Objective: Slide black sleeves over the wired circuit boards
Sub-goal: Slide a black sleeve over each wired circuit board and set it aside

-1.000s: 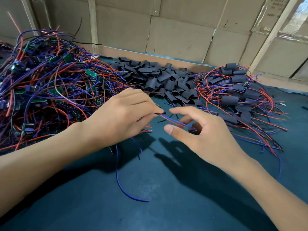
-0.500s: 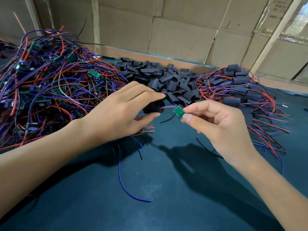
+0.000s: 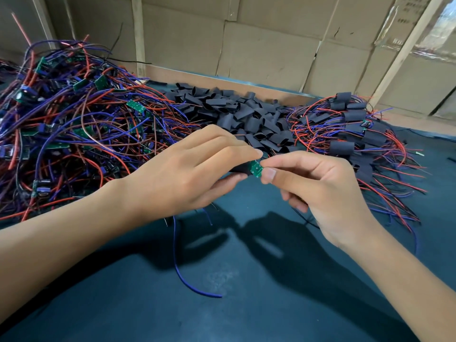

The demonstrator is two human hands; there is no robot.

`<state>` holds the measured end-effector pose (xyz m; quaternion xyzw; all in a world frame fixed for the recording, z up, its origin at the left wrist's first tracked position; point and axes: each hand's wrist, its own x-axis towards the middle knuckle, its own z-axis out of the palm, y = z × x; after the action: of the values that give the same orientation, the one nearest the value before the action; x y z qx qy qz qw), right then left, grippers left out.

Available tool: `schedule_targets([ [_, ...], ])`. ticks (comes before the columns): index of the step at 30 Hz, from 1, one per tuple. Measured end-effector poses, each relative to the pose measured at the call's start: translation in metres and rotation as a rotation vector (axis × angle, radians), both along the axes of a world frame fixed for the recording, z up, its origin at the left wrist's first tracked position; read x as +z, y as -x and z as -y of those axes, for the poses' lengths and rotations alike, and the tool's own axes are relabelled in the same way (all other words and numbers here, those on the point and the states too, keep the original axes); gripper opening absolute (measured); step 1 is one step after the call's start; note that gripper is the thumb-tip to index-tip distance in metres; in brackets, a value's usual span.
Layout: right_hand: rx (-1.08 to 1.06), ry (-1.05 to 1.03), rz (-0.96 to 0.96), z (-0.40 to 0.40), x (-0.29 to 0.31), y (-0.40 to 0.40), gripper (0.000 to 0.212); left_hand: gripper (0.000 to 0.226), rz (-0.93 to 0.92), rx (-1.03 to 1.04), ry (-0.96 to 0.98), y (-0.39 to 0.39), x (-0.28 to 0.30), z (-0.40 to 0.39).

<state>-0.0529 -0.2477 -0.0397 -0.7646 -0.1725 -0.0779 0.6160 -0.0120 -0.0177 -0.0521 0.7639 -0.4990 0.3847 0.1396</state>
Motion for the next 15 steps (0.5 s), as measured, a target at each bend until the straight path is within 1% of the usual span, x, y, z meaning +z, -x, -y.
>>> schedule_targets([
  [4,0.036,-0.081,-0.122,0.0022,0.0008,-0.0041,0.010,0.029,0.043,-0.030,-0.022,0.0006,-0.0005,0.0001],
  [8,0.032,-0.166,-0.219,0.0004,0.0016,-0.0052,0.011,0.031,0.053,-0.052,-0.036,0.0015,-0.0033,0.0039],
  [12,0.080,-0.214,-0.216,-0.0005,-0.0001,-0.0056,0.009,0.032,0.031,-0.067,-0.039,0.0019,-0.0018,0.0037],
  [15,0.049,-0.214,-0.155,-0.0009,-0.0017,-0.0051,0.017,0.032,-0.020,-0.075,-0.028,0.0033,-0.0006,0.0048],
])
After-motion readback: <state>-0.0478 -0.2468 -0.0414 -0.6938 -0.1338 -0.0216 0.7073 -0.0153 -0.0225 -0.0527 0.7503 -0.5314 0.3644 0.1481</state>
